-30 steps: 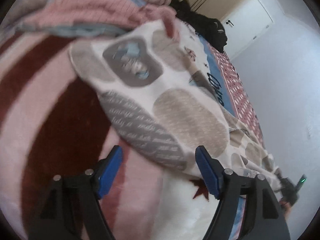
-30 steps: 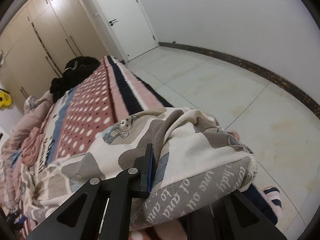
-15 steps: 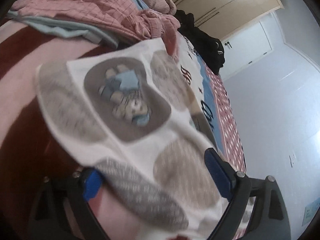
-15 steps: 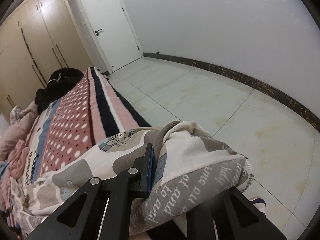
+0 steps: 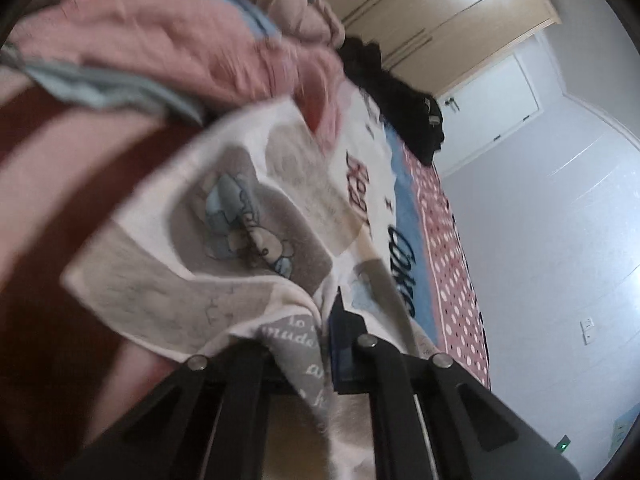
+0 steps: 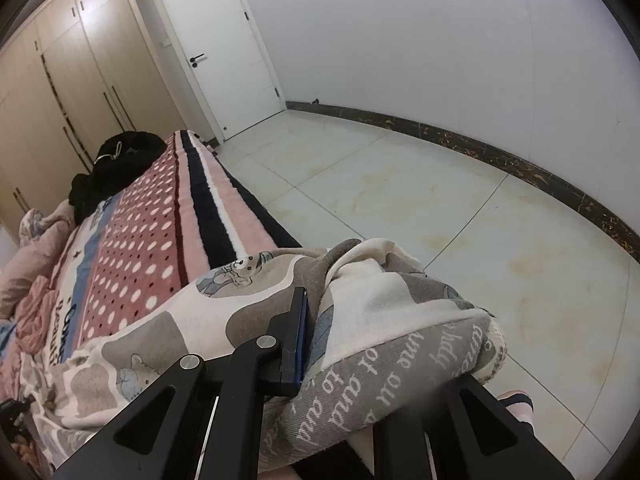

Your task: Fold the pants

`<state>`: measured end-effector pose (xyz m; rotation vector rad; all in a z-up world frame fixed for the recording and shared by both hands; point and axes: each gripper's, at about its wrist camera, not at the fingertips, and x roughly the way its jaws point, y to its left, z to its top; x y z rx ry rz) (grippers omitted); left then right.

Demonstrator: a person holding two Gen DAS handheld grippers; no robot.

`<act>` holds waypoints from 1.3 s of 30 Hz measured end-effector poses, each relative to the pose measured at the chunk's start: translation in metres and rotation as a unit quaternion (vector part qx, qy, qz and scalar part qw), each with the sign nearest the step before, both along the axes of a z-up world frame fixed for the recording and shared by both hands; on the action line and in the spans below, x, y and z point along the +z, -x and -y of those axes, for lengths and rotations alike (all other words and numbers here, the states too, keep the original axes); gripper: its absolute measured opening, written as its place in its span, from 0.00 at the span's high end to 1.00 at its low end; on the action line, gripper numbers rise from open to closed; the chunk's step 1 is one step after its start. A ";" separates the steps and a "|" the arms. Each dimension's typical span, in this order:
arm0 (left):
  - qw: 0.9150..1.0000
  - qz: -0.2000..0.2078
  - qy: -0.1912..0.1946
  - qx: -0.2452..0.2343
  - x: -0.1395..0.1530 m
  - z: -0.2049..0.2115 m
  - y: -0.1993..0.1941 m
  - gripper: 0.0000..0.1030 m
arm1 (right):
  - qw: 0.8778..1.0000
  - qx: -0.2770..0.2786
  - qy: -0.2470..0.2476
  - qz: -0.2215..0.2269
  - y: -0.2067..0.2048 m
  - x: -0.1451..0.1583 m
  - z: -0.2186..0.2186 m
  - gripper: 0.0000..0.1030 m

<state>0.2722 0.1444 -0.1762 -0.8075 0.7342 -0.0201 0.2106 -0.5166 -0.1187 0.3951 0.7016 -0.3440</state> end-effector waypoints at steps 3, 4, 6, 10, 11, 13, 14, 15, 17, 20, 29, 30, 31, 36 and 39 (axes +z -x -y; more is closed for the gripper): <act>1.000 0.007 -0.021 0.009 0.014 -0.015 0.020 0.95 | 1.000 0.008 -0.011 0.003 0.002 0.000 0.000 0.95; 1.000 0.007 -0.028 0.010 0.017 -0.018 0.027 0.95 | 1.000 0.013 -0.014 0.004 0.002 -0.001 -0.002 0.95; 0.999 0.010 -0.046 0.017 0.022 -0.025 0.041 0.95 | 1.000 0.022 -0.018 0.006 0.003 0.000 -0.007 0.95; 0.997 0.017 -0.064 0.049 0.030 -0.045 0.075 0.96 | 0.999 0.043 -0.021 0.010 0.006 0.002 -0.019 0.95; 0.996 0.024 -0.063 0.057 0.034 -0.052 0.086 0.96 | 0.999 0.046 -0.021 0.010 0.007 0.003 -0.021 0.95; 0.996 0.025 -0.067 0.056 0.037 -0.060 0.095 0.96 | 0.998 0.054 -0.029 0.009 0.008 0.002 -0.025 0.95; 0.996 0.018 -0.068 0.047 0.036 -0.062 0.096 0.96 | 0.998 0.057 -0.032 0.008 0.009 0.002 -0.026 0.95; 0.997 0.013 -0.068 0.042 0.035 -0.063 0.094 0.95 | 0.998 0.062 -0.033 0.006 0.009 0.000 -0.028 0.95; 0.996 0.003 -0.079 0.029 0.033 -0.064 0.091 0.93 | 0.998 0.062 -0.024 0.005 0.009 -0.001 -0.031 0.95; 0.994 -0.024 -0.102 0.038 0.025 -0.067 0.086 0.56 | 0.998 0.058 -0.029 0.006 0.010 -0.003 -0.028 0.95; 0.995 -0.046 -0.082 0.041 0.015 -0.095 0.076 0.42 | 0.998 0.051 -0.029 0.010 0.008 -0.001 -0.022 0.95; 0.995 -0.048 -0.082 0.036 0.014 -0.093 0.075 0.42 | 0.999 0.044 -0.025 0.017 0.008 0.002 -0.019 0.95; 0.995 -0.049 -0.080 0.031 0.014 -0.091 0.074 0.42 | 0.999 0.037 -0.019 0.021 0.007 0.005 -0.017 0.95; 0.998 -0.036 -0.050 -0.013 0.012 -0.076 0.073 0.20 | 1.000 0.011 -0.004 0.019 0.002 0.006 -0.006 0.95; 0.997 -0.043 -0.004 -0.056 0.007 -0.062 0.071 0.20 | 1.000 0.026 -0.013 -0.004 0.000 -0.002 -0.008 0.91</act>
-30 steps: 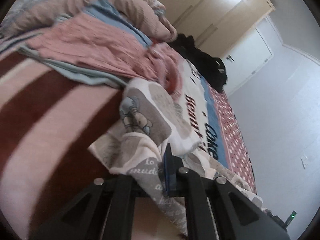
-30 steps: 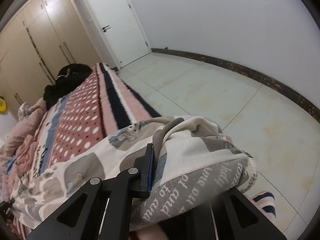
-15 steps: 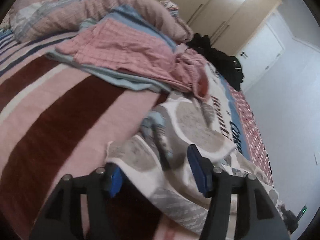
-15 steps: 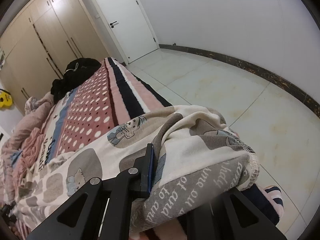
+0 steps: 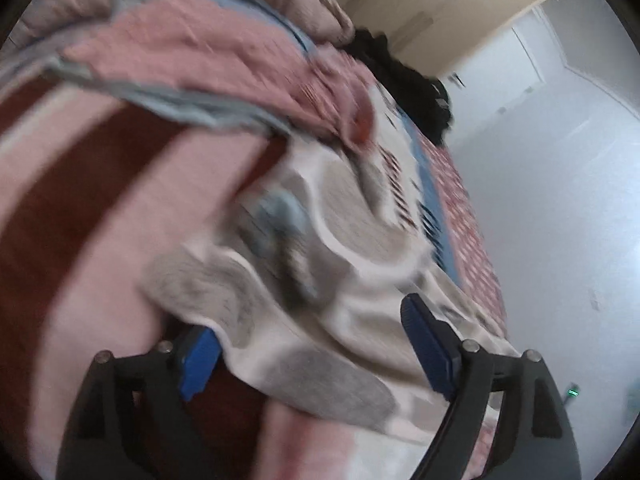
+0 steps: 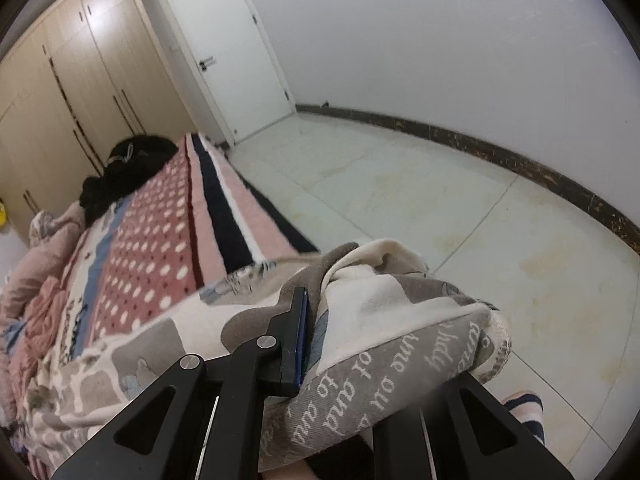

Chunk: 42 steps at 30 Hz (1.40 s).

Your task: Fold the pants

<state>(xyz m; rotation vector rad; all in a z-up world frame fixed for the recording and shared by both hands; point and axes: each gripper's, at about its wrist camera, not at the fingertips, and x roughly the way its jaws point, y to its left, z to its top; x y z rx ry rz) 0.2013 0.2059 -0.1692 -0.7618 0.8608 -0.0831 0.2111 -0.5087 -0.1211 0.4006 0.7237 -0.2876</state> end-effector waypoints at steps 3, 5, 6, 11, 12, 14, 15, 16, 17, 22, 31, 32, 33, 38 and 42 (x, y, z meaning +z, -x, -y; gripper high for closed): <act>0.996 -0.009 0.073 -0.044 -0.011 0.021 -0.003 0.14 | 0.999 0.016 -0.033 -0.003 0.005 -0.006 0.005 0.69; 0.994 -0.023 0.090 -0.059 -0.019 0.033 -0.009 0.13 | 0.999 0.022 -0.045 -0.004 0.008 -0.008 0.006 0.61; 0.992 -0.026 0.101 -0.067 -0.024 0.043 -0.014 0.12 | 0.999 0.024 -0.045 -0.006 0.008 -0.009 0.006 0.61; 0.994 -0.006 0.102 -0.044 -0.029 0.059 -0.041 0.04 | 0.998 0.032 -0.054 -0.004 0.006 -0.012 0.006 0.59; 0.993 -0.002 0.109 -0.038 -0.030 0.060 -0.048 0.04 | 0.998 0.035 -0.057 -0.002 0.005 -0.012 0.005 0.59; 0.992 0.005 0.122 -0.026 -0.032 0.061 -0.063 0.04 | 0.998 0.038 -0.057 -0.002 0.002 -0.013 0.002 0.59; 0.992 0.009 0.123 -0.022 -0.032 0.063 -0.071 0.04 | 0.998 0.040 -0.057 -0.001 0.002 -0.012 0.001 0.59; 0.992 0.013 0.122 -0.016 -0.032 0.064 -0.079 0.04 | 0.998 0.040 -0.057 0.000 0.001 -0.012 0.000 0.59; 0.993 0.018 0.118 -0.010 -0.031 0.066 -0.088 0.09 | 0.998 0.040 -0.057 0.000 0.000 -0.013 0.000 0.59; 0.992 0.007 0.117 0.036 -0.038 0.060 -0.110 0.58 | 0.998 0.036 -0.057 0.005 -0.003 -0.014 -0.001 0.63; 0.990 0.084 0.046 0.106 -0.004 0.041 -0.077 0.92 | 0.999 0.016 -0.045 0.017 0.002 -0.012 0.001 0.95; 0.988 0.096 0.034 0.113 0.005 0.039 -0.070 0.92 | 0.999 0.018 -0.047 0.018 0.003 -0.011 0.001 0.95; 0.987 0.107 0.021 0.119 0.016 0.034 -0.060 0.92 | 0.998 0.024 -0.051 0.019 0.004 -0.011 -0.001 0.96; 0.981 0.132 -0.025 0.139 0.044 0.002 -0.004 0.92 | 0.995 0.064 -0.080 0.020 0.011 -0.012 -0.022 0.96; 0.979 0.117 -0.059 0.159 0.050 -0.036 0.036 0.91 | 0.989 0.108 -0.096 0.012 0.014 -0.019 -0.050 0.96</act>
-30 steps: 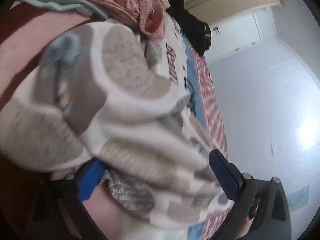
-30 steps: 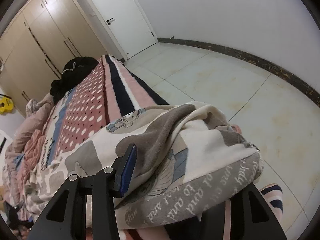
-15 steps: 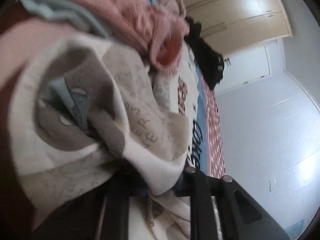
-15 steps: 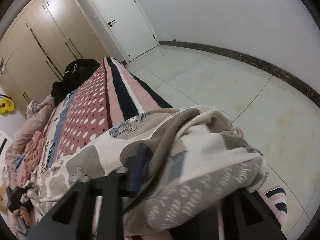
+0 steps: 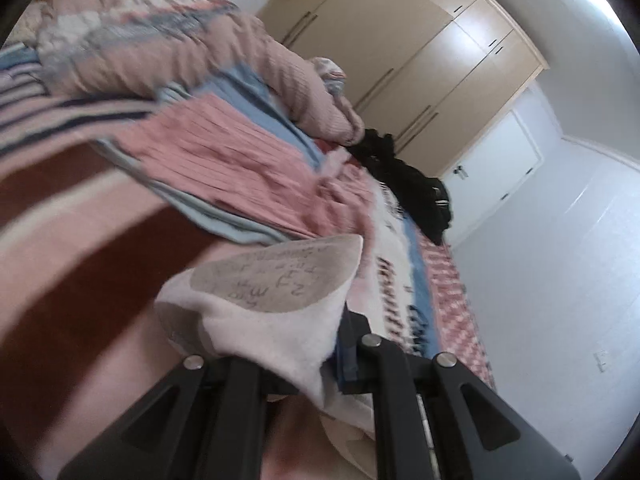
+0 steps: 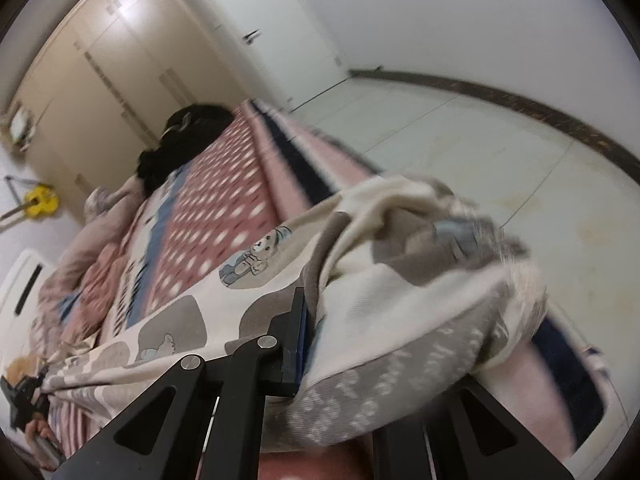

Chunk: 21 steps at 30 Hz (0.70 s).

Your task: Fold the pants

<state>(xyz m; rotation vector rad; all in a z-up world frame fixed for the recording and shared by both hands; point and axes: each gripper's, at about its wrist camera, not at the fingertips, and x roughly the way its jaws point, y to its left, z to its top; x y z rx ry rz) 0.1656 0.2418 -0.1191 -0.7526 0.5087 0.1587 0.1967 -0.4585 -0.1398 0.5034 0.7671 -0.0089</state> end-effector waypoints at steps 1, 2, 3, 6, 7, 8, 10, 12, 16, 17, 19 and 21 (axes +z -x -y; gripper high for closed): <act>1.000 -0.008 -0.005 0.000 -0.001 -0.006 0.004 0.89 | 1.000 0.010 -0.003 0.000 0.001 -0.001 -0.008 0.96; 1.000 -0.020 -0.010 -0.012 -0.003 -0.013 0.004 0.89 | 1.000 0.014 -0.005 0.000 0.001 -0.002 -0.012 0.96; 0.999 -0.027 -0.004 -0.023 -0.006 -0.017 0.003 0.89 | 1.000 0.013 -0.005 0.002 0.001 -0.003 -0.018 0.96; 0.998 -0.046 0.007 -0.037 -0.017 -0.029 -0.007 0.87 | 1.000 0.008 0.009 0.012 0.000 -0.001 -0.024 0.96; 0.998 -0.055 0.006 -0.036 -0.020 -0.033 -0.009 0.86 | 1.000 0.006 0.011 0.013 0.000 0.000 -0.025 0.96; 0.997 -0.067 0.013 -0.028 -0.026 -0.036 -0.014 0.79 | 1.000 0.005 0.010 0.015 0.000 0.002 -0.024 0.96; 0.996 -0.084 0.024 -0.010 -0.037 -0.039 -0.015 0.58 | 1.000 0.004 0.016 0.017 0.002 0.004 -0.026 0.96; 0.996 -0.088 0.020 0.004 -0.044 -0.039 -0.009 0.42 | 0.999 0.003 0.027 0.016 0.003 0.005 -0.026 0.96; 0.995 -0.098 0.005 0.025 -0.055 -0.056 -0.003 0.31 | 1.000 -0.001 0.019 0.002 0.001 -0.003 -0.022 0.96; 0.995 -0.099 0.007 0.033 -0.058 -0.062 -0.002 0.31 | 1.000 -0.003 0.017 0.001 -0.001 -0.004 -0.021 0.96; 0.994 -0.100 0.011 0.041 -0.061 -0.072 -0.001 0.31 | 1.000 -0.004 0.016 0.001 -0.001 -0.005 -0.021 0.96; 0.994 -0.094 0.008 0.047 -0.059 -0.080 -0.003 0.31 | 1.000 -0.004 0.022 0.003 -0.001 -0.004 -0.022 0.96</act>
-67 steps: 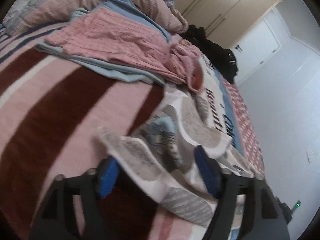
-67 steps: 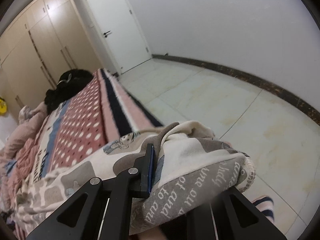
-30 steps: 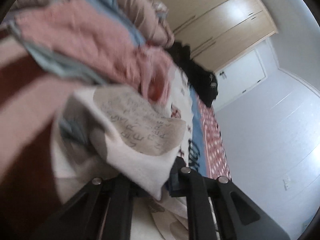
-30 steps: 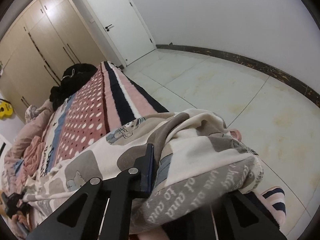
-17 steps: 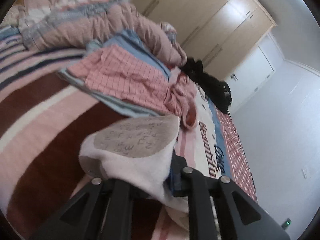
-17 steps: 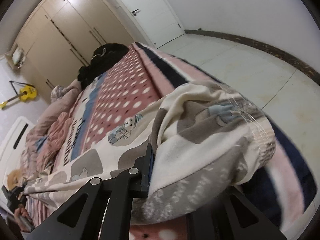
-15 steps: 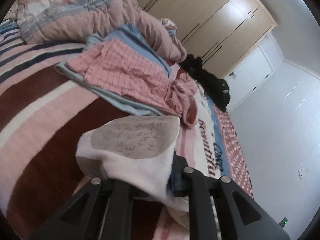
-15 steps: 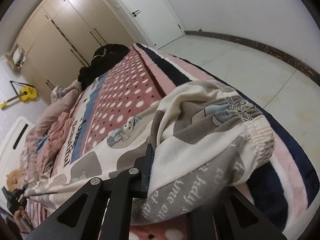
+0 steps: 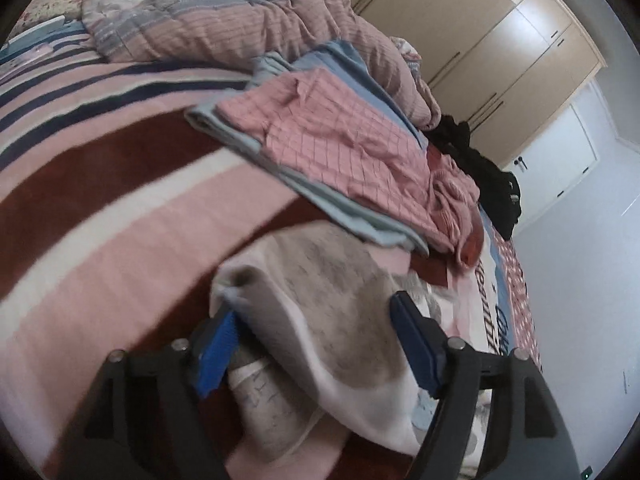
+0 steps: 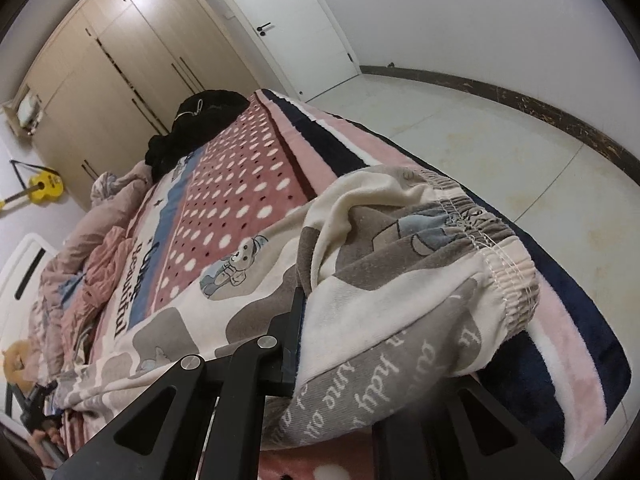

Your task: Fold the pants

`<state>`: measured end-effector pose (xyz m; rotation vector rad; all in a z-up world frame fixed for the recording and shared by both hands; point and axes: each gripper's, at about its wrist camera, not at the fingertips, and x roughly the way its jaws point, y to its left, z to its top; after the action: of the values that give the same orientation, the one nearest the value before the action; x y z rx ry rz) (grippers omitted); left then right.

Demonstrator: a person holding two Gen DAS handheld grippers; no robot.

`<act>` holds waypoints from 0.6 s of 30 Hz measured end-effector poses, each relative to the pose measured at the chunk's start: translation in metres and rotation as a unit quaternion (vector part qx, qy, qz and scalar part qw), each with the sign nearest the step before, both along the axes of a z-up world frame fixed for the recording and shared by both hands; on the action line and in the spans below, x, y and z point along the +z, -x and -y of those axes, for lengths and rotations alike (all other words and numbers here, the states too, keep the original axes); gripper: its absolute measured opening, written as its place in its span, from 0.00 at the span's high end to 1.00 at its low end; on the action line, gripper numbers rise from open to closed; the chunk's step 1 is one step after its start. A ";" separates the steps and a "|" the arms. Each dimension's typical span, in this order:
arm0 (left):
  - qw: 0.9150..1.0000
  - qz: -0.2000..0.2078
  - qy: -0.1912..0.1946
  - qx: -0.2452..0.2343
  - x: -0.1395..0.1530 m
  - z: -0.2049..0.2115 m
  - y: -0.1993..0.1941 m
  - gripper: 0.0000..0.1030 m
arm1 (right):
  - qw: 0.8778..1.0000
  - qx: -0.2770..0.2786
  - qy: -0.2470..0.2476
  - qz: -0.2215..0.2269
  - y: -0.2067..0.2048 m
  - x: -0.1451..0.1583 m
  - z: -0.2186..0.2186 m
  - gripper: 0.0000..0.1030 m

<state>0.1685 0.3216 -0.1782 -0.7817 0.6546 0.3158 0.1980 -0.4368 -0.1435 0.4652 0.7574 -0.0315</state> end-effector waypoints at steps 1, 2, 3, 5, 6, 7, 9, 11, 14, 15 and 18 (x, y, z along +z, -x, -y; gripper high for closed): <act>0.999 -0.005 -0.028 0.029 0.006 -0.004 0.001 0.31 | 1.000 0.000 0.002 0.001 0.001 0.001 0.000 0.96; 0.994 -0.009 -0.079 0.068 0.017 -0.009 0.004 0.26 | 1.000 0.000 0.005 0.001 0.001 0.002 0.000 0.96; 0.993 0.003 -0.096 0.073 0.024 -0.015 0.005 0.21 | 1.000 -0.001 0.008 0.001 0.001 0.003 0.000 0.96; 0.996 0.024 -0.060 0.057 0.028 -0.031 0.005 0.20 | 1.000 -0.001 0.004 0.000 0.000 0.003 0.002 0.96; 0.997 0.021 -0.039 0.058 0.029 -0.038 0.007 0.20 | 1.000 -0.001 0.000 -0.002 0.000 0.002 0.002 0.96; 0.998 0.017 -0.028 0.054 0.031 -0.043 0.008 0.20 | 1.000 -0.001 0.000 -0.004 0.000 0.002 0.003 0.96; 0.999 0.013 -0.037 0.037 0.037 -0.043 0.012 0.19 | 1.000 0.004 0.007 -0.007 -0.001 0.001 0.003 0.96; 0.998 0.006 -0.061 0.022 0.045 -0.035 0.016 0.18 | 1.000 0.005 0.004 -0.013 -0.001 0.000 0.005 0.95; 0.997 0.005 -0.081 -0.014 0.060 -0.016 0.017 0.17 | 0.999 0.013 -0.006 -0.031 0.002 -0.001 0.008 0.86; 0.996 0.009 -0.090 -0.024 0.066 -0.009 0.018 0.17 | 0.999 0.019 -0.004 -0.036 0.004 0.000 0.008 0.81; 0.991 0.034 -0.121 -0.051 0.089 0.014 0.020 0.14 | 0.998 0.047 0.016 -0.046 0.018 0.008 0.004 0.65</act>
<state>0.1483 0.3076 -0.0892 -0.5239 0.5782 0.2688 0.1800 -0.4405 -0.1360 0.3989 0.8671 0.0222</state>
